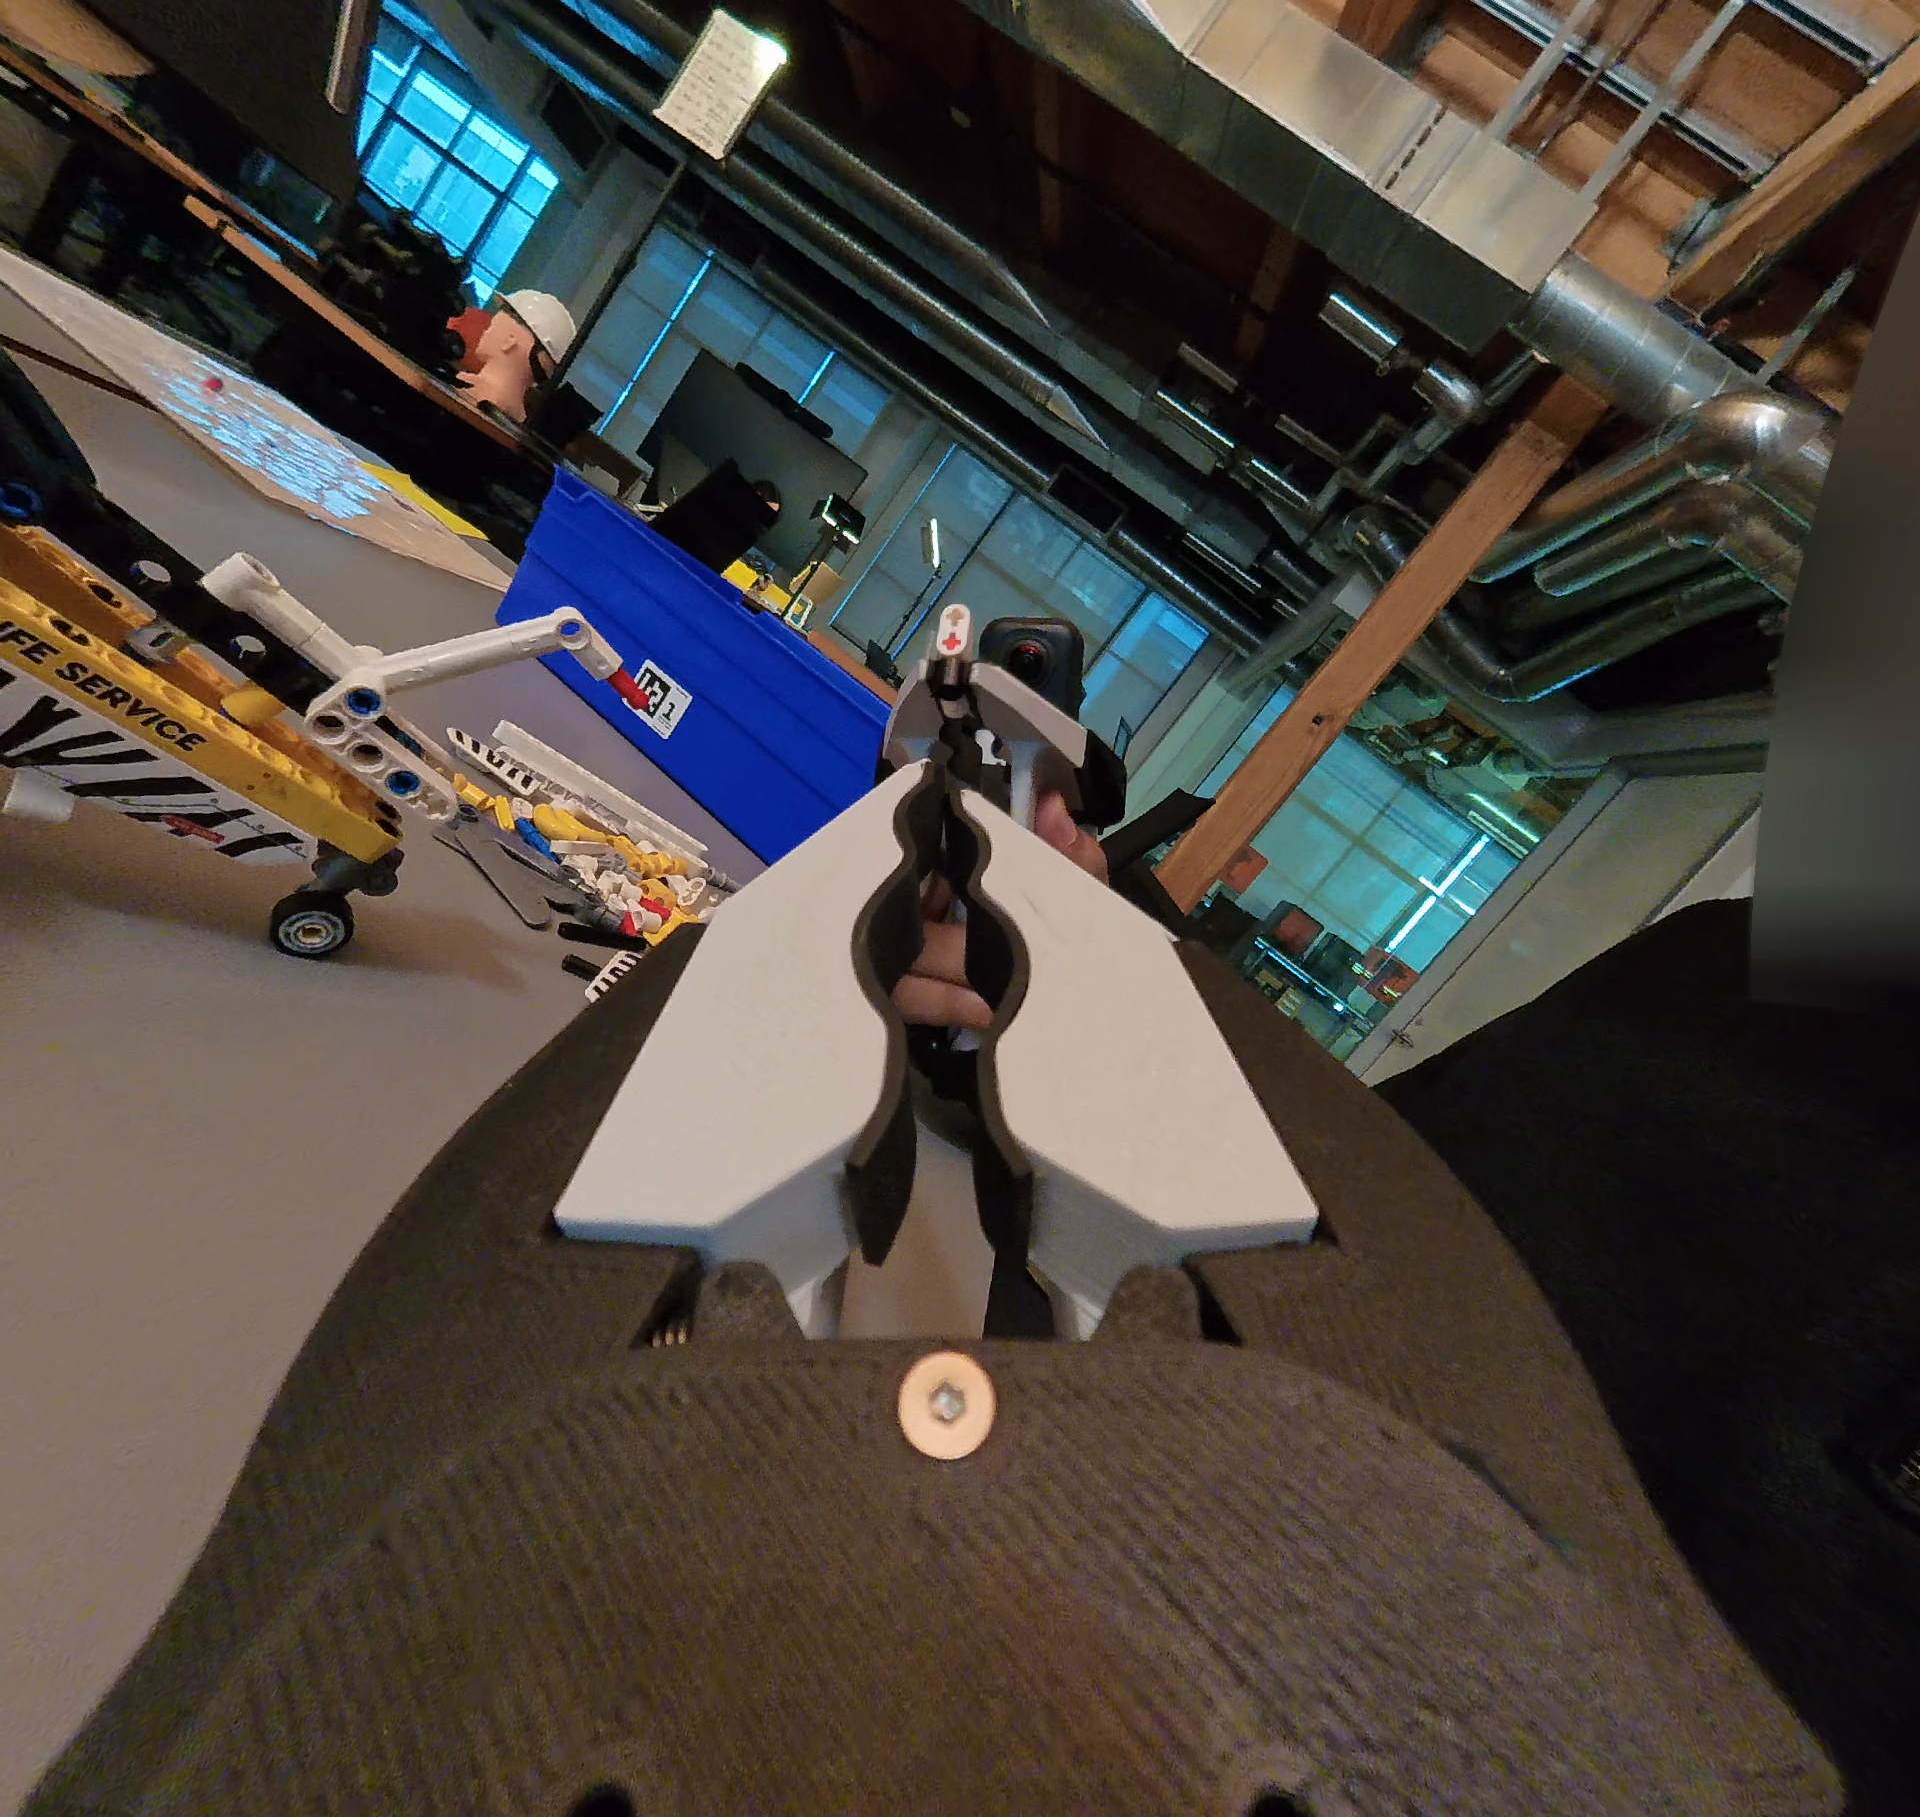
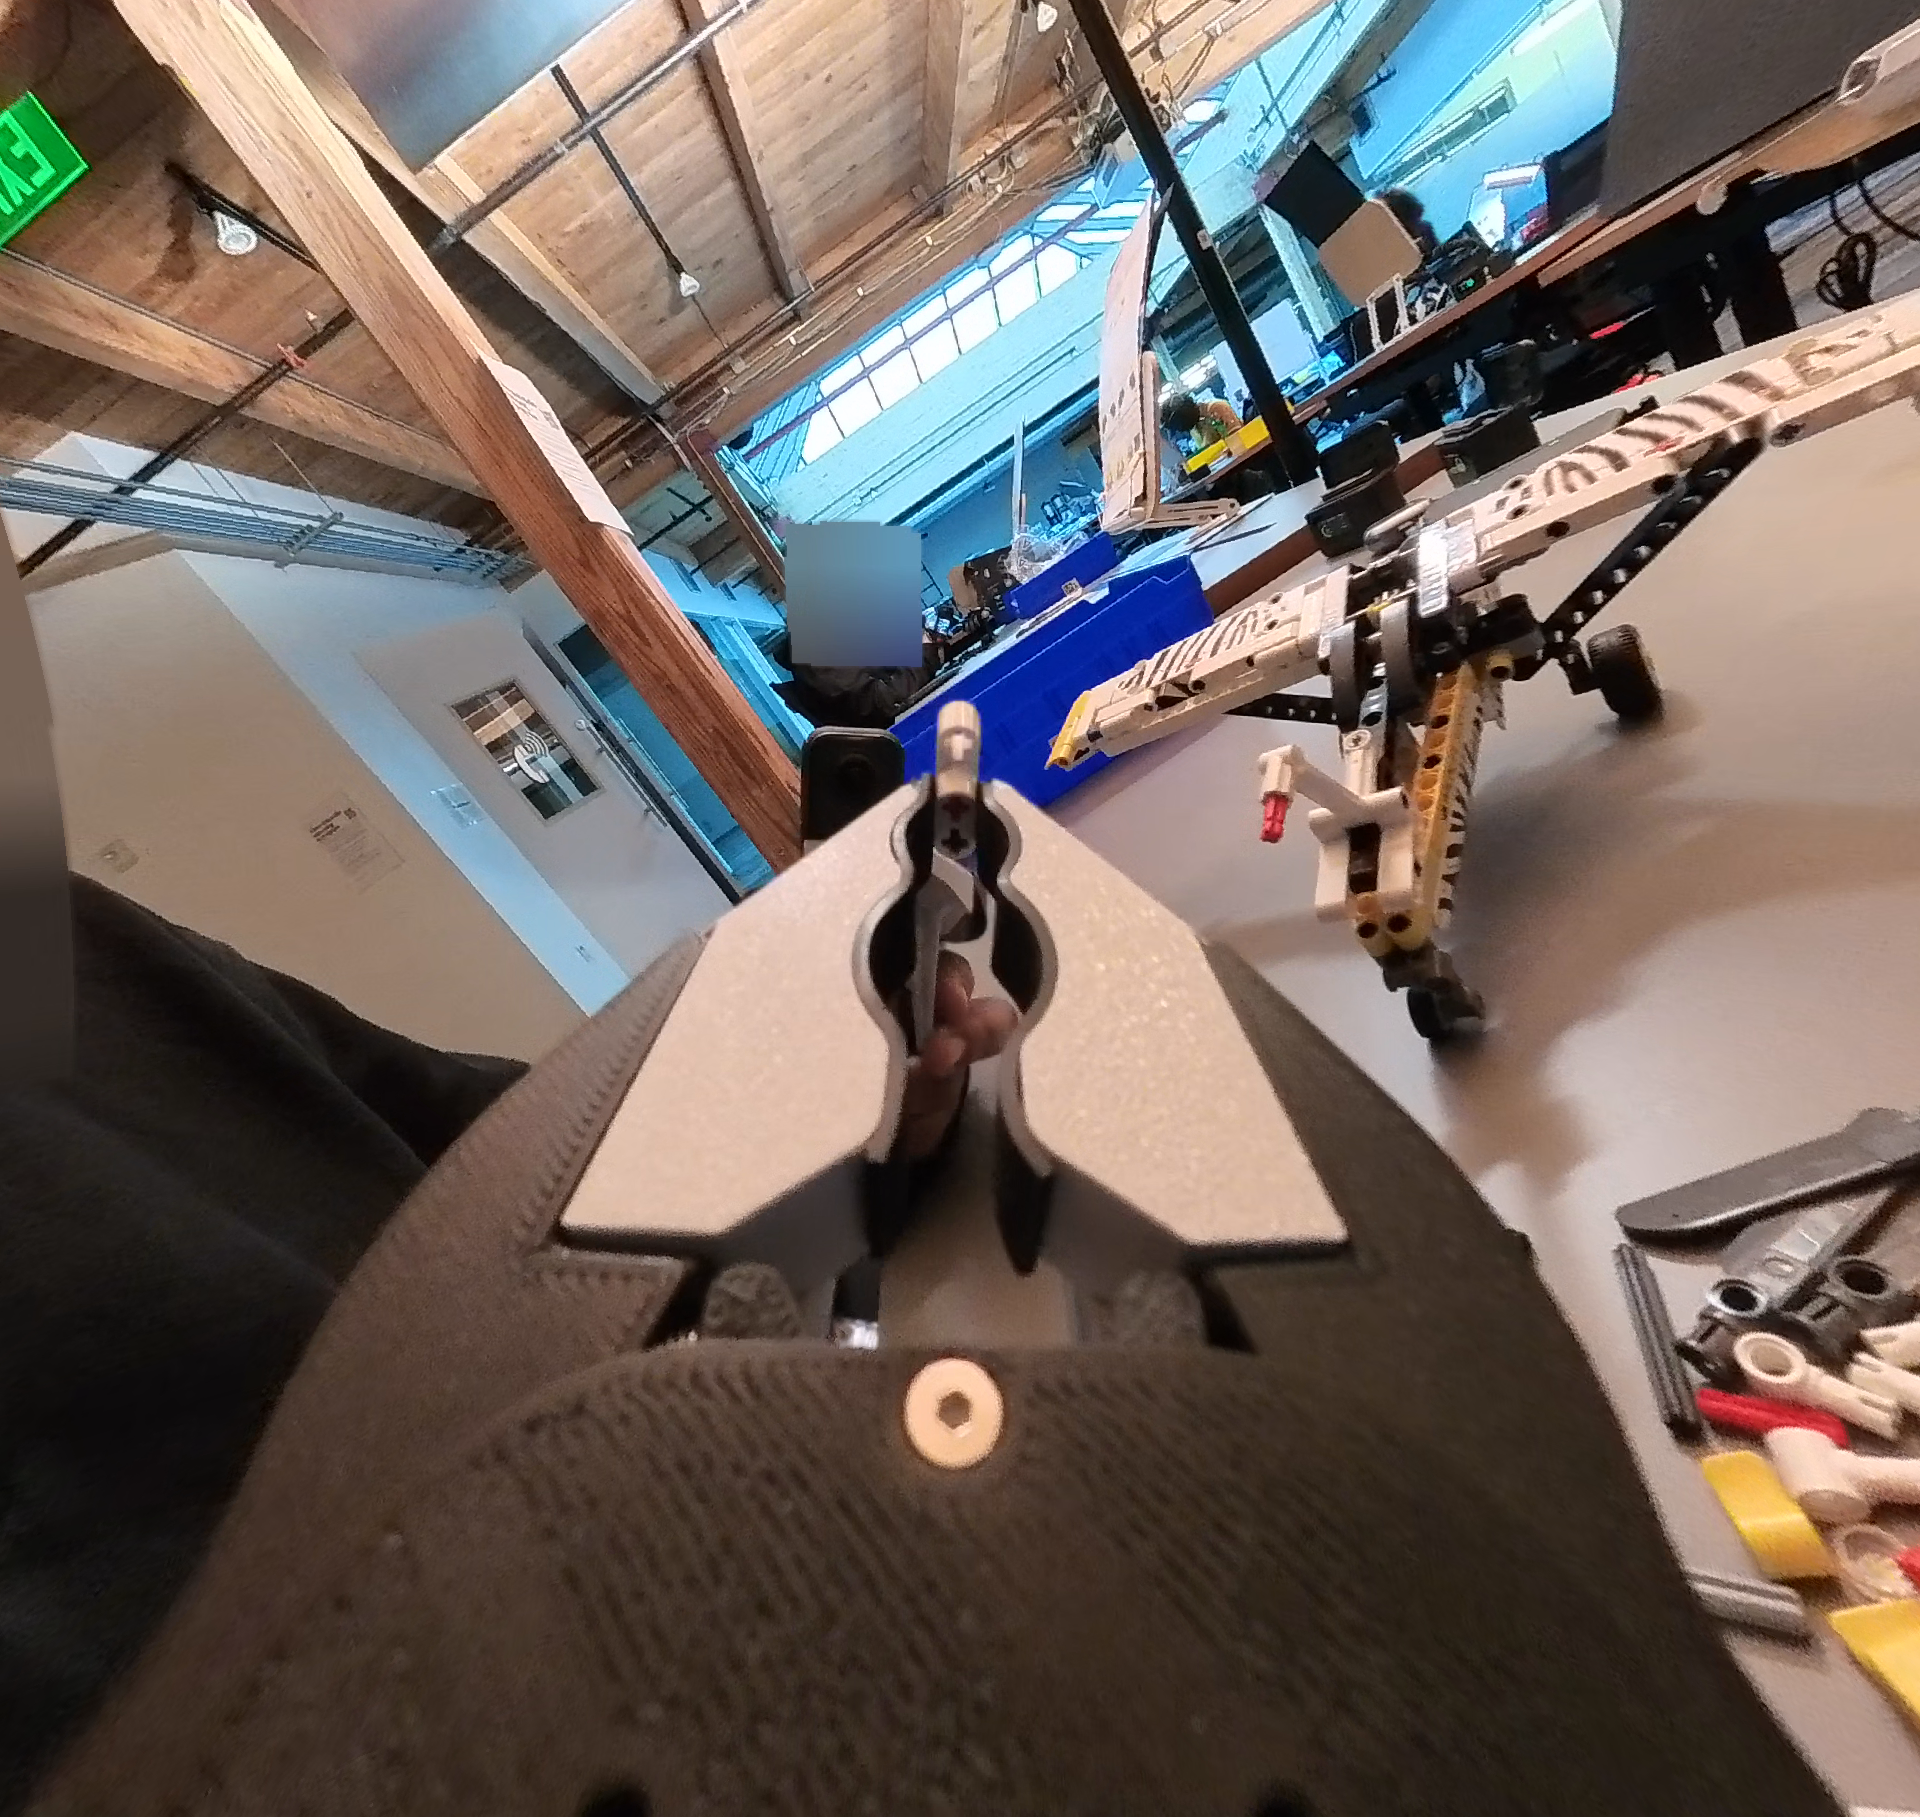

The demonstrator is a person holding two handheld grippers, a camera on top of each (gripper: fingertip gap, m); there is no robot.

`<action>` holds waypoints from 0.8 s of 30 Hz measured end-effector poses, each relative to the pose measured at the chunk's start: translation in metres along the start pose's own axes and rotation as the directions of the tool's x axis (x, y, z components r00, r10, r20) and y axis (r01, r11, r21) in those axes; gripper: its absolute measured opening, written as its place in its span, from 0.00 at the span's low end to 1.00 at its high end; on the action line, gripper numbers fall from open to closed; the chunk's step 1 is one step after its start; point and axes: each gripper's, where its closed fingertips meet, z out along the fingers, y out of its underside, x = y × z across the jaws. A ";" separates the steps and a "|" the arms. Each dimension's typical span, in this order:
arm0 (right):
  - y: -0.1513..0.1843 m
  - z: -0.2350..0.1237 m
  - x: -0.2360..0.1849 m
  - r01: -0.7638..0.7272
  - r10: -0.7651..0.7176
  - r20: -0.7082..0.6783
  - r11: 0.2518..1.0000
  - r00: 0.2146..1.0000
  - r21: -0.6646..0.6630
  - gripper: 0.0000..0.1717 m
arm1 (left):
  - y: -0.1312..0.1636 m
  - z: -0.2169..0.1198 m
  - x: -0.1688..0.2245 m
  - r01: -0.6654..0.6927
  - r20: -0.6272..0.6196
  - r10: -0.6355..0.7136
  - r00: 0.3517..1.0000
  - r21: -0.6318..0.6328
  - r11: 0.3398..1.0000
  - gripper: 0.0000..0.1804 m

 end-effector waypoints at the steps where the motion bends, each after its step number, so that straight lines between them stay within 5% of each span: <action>1: 0.001 0.001 0.000 0.001 -0.001 0.000 1.000 1.000 -0.004 0.03 | 0.000 0.000 0.000 0.000 0.000 0.000 1.000 0.000 1.000 0.00; 9: 0.007 0.003 0.006 0.073 -0.077 -0.062 0.996 0.995 -0.060 0.03 | -0.001 -0.001 0.001 -0.011 -0.007 0.011 1.000 0.008 1.000 0.04; 15: -0.006 -0.026 0.040 0.265 -0.329 -0.308 0.936 0.893 -0.232 0.03 | -0.001 -0.001 0.000 -0.009 0.001 0.009 1.000 0.009 1.000 0.06; 18: -0.019 -0.042 0.046 0.263 -0.331 -0.346 0.937 0.878 -0.228 0.03 | -0.001 0.000 -0.001 -0.004 0.010 0.004 1.000 0.003 1.000 0.05; 21: 0.011 -0.044 0.052 0.126 -0.264 -0.319 0.910 0.910 -0.395 0.03 | -0.001 0.000 -0.002 0.000 0.013 0.000 1.000 0.003 1.000 0.05; 24: 0.069 -0.042 0.052 0.005 -0.233 -0.273 0.769 0.933 -0.639 0.03 | -0.003 0.000 -0.003 -0.003 0.017 0.003 1.000 0.018 1.000 0.05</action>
